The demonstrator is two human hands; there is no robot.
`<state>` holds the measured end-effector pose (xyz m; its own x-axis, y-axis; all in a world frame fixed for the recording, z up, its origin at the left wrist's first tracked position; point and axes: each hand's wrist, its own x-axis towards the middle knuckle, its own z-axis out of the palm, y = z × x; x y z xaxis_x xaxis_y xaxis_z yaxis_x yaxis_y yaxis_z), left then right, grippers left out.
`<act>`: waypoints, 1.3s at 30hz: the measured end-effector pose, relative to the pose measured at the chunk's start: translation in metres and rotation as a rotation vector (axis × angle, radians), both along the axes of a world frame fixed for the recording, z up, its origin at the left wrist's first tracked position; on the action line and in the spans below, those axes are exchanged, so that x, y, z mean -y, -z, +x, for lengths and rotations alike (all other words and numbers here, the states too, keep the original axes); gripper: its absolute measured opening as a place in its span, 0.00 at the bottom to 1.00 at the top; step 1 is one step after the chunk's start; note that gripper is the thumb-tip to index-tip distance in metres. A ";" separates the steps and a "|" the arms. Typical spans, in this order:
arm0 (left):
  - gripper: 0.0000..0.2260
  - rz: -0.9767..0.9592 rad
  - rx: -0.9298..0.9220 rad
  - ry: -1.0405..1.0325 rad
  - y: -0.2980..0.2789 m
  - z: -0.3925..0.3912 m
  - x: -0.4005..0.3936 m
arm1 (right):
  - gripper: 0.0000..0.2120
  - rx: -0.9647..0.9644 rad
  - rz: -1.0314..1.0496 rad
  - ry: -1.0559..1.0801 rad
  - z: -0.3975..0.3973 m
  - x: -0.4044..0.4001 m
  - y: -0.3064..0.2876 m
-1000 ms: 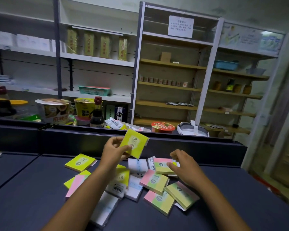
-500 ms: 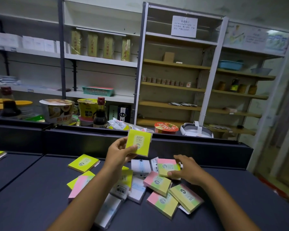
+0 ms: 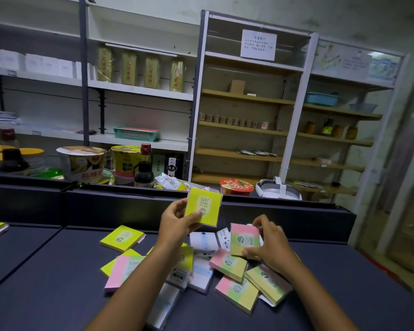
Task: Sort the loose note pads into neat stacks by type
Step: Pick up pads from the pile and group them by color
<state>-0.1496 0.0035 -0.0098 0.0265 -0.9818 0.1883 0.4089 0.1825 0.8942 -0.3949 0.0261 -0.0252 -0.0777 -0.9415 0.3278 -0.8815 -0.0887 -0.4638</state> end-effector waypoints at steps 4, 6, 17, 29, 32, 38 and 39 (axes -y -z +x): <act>0.15 -0.033 0.015 -0.006 -0.004 -0.003 -0.007 | 0.30 0.146 0.001 -0.026 0.007 -0.011 0.000; 0.14 -0.035 0.008 0.003 -0.007 -0.005 -0.011 | 0.32 0.203 -0.046 -0.019 0.013 -0.017 -0.001; 0.13 -0.055 -0.093 0.008 -0.010 0.054 -0.051 | 0.16 0.840 -0.191 0.035 0.067 -0.057 -0.011; 0.14 -0.045 -0.105 -0.062 0.008 0.161 -0.091 | 0.13 1.055 -0.309 -0.062 0.175 -0.096 -0.009; 0.15 -0.052 -0.096 -0.081 0.006 0.180 -0.109 | 0.14 1.114 -0.283 -0.099 0.193 -0.108 -0.011; 0.16 -0.076 -0.106 -0.145 -0.004 0.213 -0.156 | 0.15 1.122 -0.252 -0.193 0.223 -0.130 -0.013; 0.16 -0.074 -0.108 -0.161 -0.004 0.219 -0.164 | 0.15 1.133 -0.239 -0.221 0.229 -0.134 -0.013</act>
